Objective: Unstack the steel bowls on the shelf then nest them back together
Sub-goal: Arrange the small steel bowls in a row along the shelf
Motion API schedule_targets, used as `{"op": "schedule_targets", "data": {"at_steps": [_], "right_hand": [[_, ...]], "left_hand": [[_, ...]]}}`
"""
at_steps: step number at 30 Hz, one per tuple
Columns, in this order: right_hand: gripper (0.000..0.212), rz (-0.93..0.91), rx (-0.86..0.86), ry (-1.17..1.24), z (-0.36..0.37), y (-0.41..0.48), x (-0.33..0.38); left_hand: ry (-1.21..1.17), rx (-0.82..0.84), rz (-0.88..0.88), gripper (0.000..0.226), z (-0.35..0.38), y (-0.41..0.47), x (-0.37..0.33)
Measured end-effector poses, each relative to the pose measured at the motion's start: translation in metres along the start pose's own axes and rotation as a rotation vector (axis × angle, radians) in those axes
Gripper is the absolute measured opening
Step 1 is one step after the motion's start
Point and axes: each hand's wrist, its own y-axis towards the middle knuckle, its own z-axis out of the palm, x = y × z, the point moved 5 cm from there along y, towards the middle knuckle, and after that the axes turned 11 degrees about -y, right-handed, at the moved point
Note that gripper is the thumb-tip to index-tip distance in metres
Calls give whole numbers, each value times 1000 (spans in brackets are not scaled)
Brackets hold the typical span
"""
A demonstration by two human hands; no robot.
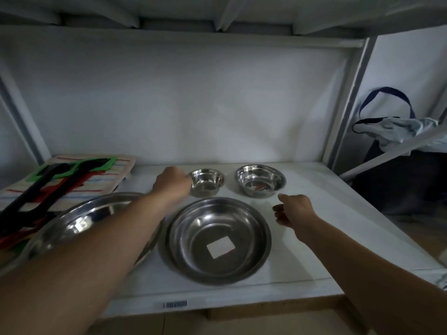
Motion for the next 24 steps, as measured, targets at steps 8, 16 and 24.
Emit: {"op": "schedule_targets", "data": {"at_steps": [8,16,24], "right_hand": [[22,131,-21,81,25,73,9],[17,132,-89,146,20,86,5],[12,1,-111,188,-61,-1,17]], "left_hand": [[-121,92,-358,14,62,96,55],[-311,29,-331,18,70,91,46],[-422,25,-251,20,34,19,-13]]}}
